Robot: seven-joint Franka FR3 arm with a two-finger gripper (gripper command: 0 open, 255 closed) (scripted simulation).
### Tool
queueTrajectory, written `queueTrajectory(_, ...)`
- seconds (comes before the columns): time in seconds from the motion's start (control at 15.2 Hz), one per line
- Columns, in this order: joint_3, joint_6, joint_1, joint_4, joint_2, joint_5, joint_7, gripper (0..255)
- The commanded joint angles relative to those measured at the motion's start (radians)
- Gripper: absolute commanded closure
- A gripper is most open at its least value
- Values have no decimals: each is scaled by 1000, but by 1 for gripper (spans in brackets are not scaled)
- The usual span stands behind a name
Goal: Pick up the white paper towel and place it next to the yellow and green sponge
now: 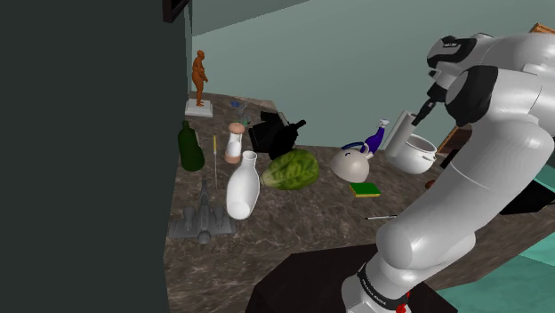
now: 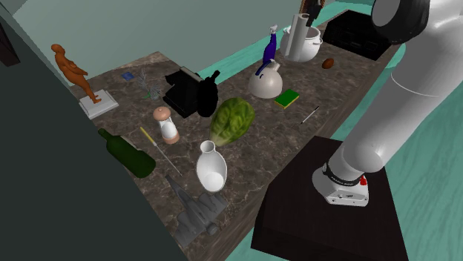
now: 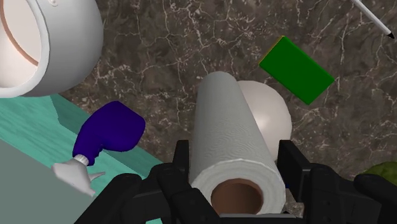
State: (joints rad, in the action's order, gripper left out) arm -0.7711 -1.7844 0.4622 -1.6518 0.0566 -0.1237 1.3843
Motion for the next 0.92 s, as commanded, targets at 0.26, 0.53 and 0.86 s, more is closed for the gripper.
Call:
queueTrajectory(0.26, 3, -83, -5, -88, -8, 4, 2, 255)
queueTrajectory(0.53, 4, -136, -5, -140, -7, 1, 7, 255)
queueTrajectory(0.86, 4, -201, -5, -199, 2, -9, 18, 255)
